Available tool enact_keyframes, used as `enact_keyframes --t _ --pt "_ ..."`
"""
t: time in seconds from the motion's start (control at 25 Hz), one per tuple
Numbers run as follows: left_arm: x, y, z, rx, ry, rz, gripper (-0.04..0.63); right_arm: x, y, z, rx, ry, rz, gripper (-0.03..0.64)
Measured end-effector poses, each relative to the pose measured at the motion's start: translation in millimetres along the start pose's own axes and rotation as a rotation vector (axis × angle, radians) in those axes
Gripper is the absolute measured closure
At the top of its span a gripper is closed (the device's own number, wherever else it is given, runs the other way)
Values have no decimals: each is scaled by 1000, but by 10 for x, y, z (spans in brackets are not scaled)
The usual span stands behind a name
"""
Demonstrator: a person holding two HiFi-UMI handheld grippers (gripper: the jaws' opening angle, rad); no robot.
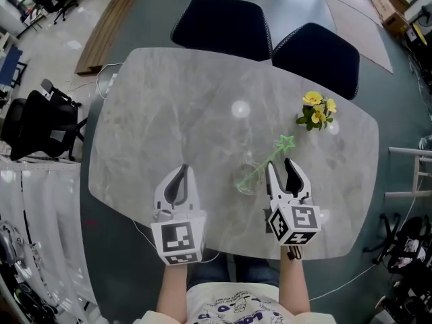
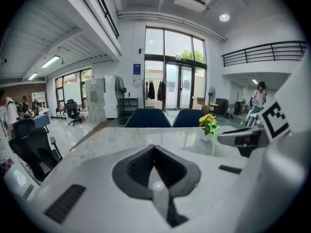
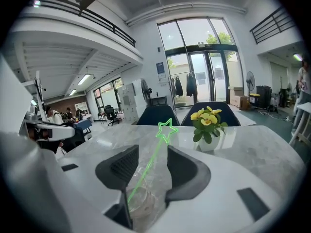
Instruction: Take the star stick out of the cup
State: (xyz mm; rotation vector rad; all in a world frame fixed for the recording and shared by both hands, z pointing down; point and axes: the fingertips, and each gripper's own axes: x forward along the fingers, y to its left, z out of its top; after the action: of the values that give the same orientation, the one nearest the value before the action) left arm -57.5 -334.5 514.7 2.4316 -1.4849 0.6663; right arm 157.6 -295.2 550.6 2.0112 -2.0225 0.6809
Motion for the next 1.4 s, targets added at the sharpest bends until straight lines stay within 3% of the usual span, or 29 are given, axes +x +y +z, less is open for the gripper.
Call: enact_keyframes --t 0.52,0.88,1.4 --pt "73 -44 -101 -6 14 5 594 272 -14 -132 63 22 51 432" --pt "64 3 -120 -14 19 17 594 356 -38 -143 88 26 42 536" --pt "-3 9 -91 -22 6 26 594 281 31 -37 120 -12 77 584"
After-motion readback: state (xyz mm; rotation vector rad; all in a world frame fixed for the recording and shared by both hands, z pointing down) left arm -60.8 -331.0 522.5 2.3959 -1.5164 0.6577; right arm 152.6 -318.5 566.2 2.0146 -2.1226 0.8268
